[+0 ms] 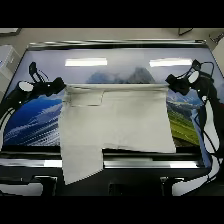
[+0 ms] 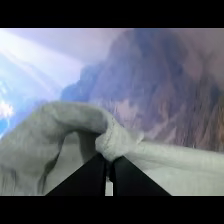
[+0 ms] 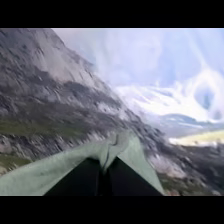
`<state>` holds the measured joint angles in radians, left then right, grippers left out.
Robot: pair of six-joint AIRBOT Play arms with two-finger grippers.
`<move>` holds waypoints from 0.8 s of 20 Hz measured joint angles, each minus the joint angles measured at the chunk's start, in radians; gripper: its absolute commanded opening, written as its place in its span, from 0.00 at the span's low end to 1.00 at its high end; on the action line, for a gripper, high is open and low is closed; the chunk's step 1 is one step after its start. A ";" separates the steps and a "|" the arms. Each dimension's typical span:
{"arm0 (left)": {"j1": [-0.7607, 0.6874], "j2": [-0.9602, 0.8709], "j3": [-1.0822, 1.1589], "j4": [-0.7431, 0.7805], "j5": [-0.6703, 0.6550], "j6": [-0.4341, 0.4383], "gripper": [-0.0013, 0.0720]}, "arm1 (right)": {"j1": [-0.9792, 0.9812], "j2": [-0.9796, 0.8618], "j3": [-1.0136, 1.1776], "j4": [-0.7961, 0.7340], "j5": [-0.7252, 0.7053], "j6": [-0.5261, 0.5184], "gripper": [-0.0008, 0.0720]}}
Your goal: Fold the clothes and pants, and hang the long-sleeved shirts on hangers.
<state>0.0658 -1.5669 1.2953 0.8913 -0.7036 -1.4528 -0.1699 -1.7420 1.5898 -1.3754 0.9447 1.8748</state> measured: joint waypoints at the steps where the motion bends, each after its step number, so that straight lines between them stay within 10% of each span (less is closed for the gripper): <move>1: 0.010 0.008 0.003 0.012 -0.084 -0.003 0.06 | -0.010 0.005 0.005 -0.009 0.087 -0.038 0.07; 6: 0.028 0.023 -0.039 0.144 -0.491 -0.008 0.06 | -0.029 0.018 -0.029 -0.061 0.446 -0.180 0.07; 12: 0.018 0.013 -0.138 0.188 -0.572 -0.026 0.08 | -0.032 0.008 -0.129 -0.072 0.522 -0.221 0.08; 15: 0.021 0.011 -0.140 0.183 -0.570 -0.031 0.75 | -0.033 0.007 -0.139 -0.070 0.534 -0.226 0.68; 16: 0.029 0.011 -0.126 0.180 -0.577 -0.032 0.76 | -0.036 0.010 -0.133 -0.067 0.548 -0.231 0.78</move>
<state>0.0952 -1.5562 1.1698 1.0714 -1.2808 -1.4845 -0.2058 -1.7325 1.4567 -1.4422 1.4929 1.6440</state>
